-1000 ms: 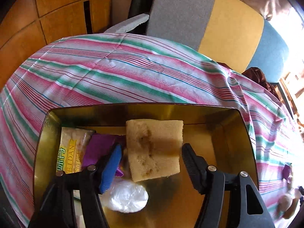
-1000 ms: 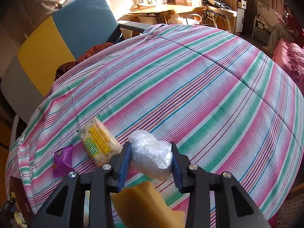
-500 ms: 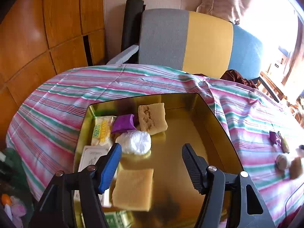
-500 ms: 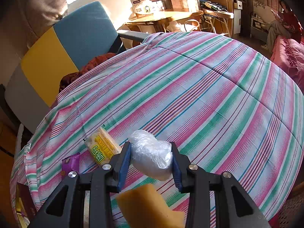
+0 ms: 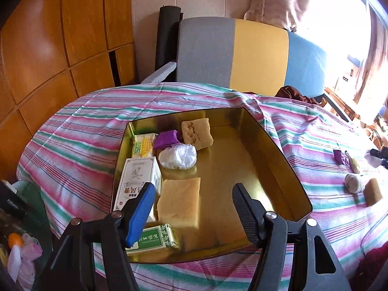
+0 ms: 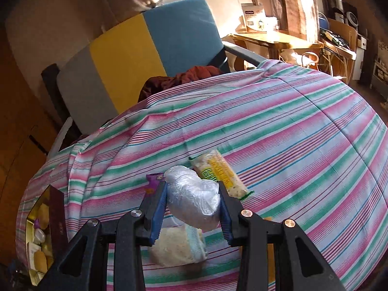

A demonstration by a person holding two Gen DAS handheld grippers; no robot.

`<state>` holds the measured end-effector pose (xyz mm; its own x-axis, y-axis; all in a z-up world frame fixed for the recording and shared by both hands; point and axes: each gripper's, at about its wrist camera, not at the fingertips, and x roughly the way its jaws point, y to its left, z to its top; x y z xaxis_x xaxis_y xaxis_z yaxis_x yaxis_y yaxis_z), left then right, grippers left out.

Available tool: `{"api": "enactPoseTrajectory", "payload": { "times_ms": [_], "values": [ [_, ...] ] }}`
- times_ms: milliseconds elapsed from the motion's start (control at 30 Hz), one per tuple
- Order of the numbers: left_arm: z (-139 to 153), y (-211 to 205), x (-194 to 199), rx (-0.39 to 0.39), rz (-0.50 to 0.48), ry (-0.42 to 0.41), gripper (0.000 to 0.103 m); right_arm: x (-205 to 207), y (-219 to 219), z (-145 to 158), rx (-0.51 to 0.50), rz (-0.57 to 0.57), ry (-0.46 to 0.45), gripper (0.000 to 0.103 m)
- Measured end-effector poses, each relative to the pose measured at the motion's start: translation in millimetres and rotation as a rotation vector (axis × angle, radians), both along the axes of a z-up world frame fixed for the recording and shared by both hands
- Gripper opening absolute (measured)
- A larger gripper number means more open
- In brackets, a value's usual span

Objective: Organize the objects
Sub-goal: 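Carry the plastic-wrapped ball into the gold tray and open the right tool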

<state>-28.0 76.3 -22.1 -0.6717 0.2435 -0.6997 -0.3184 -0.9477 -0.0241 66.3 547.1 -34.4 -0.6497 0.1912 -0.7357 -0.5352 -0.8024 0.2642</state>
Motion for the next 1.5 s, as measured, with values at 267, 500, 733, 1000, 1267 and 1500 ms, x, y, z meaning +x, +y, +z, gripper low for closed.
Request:
{"api": "enactPoseTrajectory", "payload": {
  "times_ms": [267,500,733,1000,1267,1500],
  "values": [
    [-4,-10,3,0.02,0.007,-0.009,0.067,-47,-114,23,0.03,0.31,0.009,0.039],
    [-9,-26,2,0.046,0.034,-0.029,0.067,-89,-232,26,0.034,0.583,-0.015,0.039],
    [-11,-58,0,0.076,0.097,-0.031,0.067,-145,-317,-15,0.01,0.701,-0.157,0.039],
    [-20,-89,-7,0.1,0.166,-0.055,0.067,-198,-366,-57,-0.041,0.751,-0.263,0.043],
    [-24,-96,-11,0.112,0.187,-0.071,0.068,-196,-363,-56,-0.152,0.766,-0.221,0.069],
    [-19,-88,-8,0.095,0.173,-0.048,0.069,-167,-346,-29,-0.103,0.734,-0.147,0.069]
  ]
}}
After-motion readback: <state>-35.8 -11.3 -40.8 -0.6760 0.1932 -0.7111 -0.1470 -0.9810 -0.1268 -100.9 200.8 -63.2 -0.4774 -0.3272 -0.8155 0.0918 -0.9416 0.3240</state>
